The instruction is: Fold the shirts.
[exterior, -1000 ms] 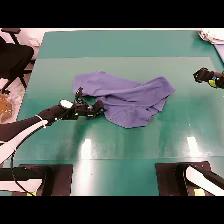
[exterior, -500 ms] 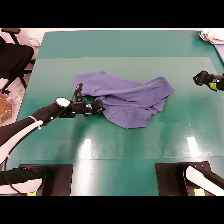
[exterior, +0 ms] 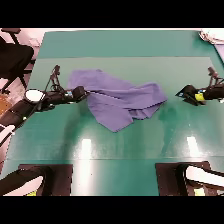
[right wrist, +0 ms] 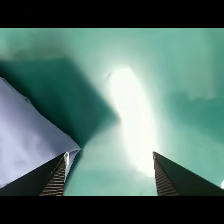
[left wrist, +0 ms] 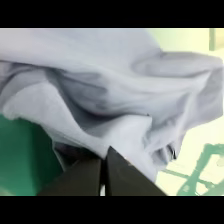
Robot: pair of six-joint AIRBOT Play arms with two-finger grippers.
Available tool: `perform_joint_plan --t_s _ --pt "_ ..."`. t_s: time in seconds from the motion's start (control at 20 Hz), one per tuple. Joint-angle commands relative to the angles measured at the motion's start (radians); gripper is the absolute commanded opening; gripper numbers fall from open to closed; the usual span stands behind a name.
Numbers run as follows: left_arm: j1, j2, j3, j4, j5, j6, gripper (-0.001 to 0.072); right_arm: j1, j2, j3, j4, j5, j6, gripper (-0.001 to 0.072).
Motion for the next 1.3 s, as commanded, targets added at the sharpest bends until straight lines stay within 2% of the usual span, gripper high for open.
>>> perform_joint_plan --t_s 0.0,0.05,0.15,0.4,0.55,0.7,1.05,1.25 --pt "0.033 0.026 0.001 0.037 -0.029 0.0 0.0023 0.034 -0.098 0.0 0.082 0.108 -0.152 0.0533" --pt "0.033 0.026 0.001 0.038 -0.04 0.0 0.0023 0.057 -0.116 -0.001 0.081 0.137 -0.23 0.0502" --pt "0.033 0.026 0.001 0.039 -0.045 0.0 0.0023 0.092 -0.137 -0.001 0.08 0.169 -0.3 0.0503" --pt "0.033 0.026 0.001 0.041 -0.05 0.002 0.0023 0.129 -0.135 0.0 0.075 0.15 -0.307 0.0503" --pt "0.033 0.026 0.001 0.041 -0.051 0.002 0.0024 0.129 -0.117 -0.001 -0.049 0.16 -0.312 0.0504" --pt "0.033 0.026 0.001 0.04 -0.049 0.002 0.0024 0.142 -0.078 -0.001 -0.111 0.149 -0.387 0.0504" --pt "0.033 0.026 0.001 0.041 -0.048 0.003 0.0024 0.273 -0.063 -0.001 -0.101 0.011 -0.484 0.0502" --pt "0.033 0.026 0.001 0.041 -0.049 0.003 0.0024 0.313 -0.067 -0.001 -0.101 -0.078 -0.483 0.0502"
